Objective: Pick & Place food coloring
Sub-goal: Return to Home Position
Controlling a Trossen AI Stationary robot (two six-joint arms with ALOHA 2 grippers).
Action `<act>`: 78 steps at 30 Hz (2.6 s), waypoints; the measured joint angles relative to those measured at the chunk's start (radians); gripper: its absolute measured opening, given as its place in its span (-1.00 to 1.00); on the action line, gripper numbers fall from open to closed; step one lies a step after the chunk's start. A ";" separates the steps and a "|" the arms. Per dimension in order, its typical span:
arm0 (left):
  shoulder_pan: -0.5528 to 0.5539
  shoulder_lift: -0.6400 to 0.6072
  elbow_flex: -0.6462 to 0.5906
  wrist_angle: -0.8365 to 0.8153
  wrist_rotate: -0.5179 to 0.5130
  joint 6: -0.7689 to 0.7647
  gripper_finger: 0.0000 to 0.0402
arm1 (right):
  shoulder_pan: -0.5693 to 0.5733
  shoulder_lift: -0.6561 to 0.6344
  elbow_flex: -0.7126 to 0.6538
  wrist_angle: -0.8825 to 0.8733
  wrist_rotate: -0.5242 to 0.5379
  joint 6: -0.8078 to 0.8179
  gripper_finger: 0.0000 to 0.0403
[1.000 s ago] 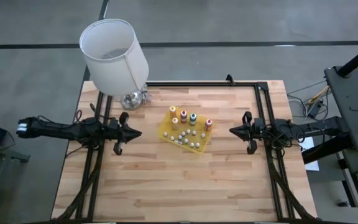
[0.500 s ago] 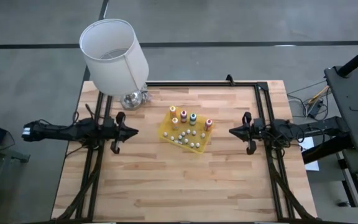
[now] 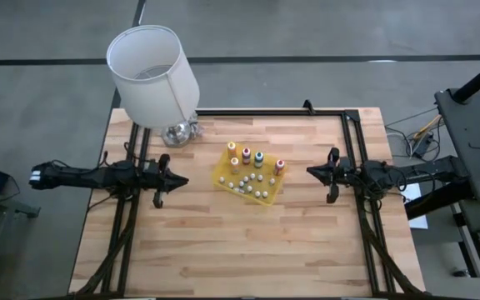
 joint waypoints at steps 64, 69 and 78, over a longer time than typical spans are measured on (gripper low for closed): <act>0.000 -0.065 0.002 0.012 0.000 0.099 -1.00 | 0.000 -0.163 -0.001 -0.159 -0.215 -0.098 -0.96; 0.000 -0.065 0.002 0.011 0.000 0.102 -1.00 | 0.000 -0.162 -0.001 -0.195 -0.215 -0.097 -0.96; -0.001 -0.065 0.002 0.001 0.000 0.100 -1.00 | 0.000 -0.161 -0.001 -0.206 -0.215 -0.089 -0.96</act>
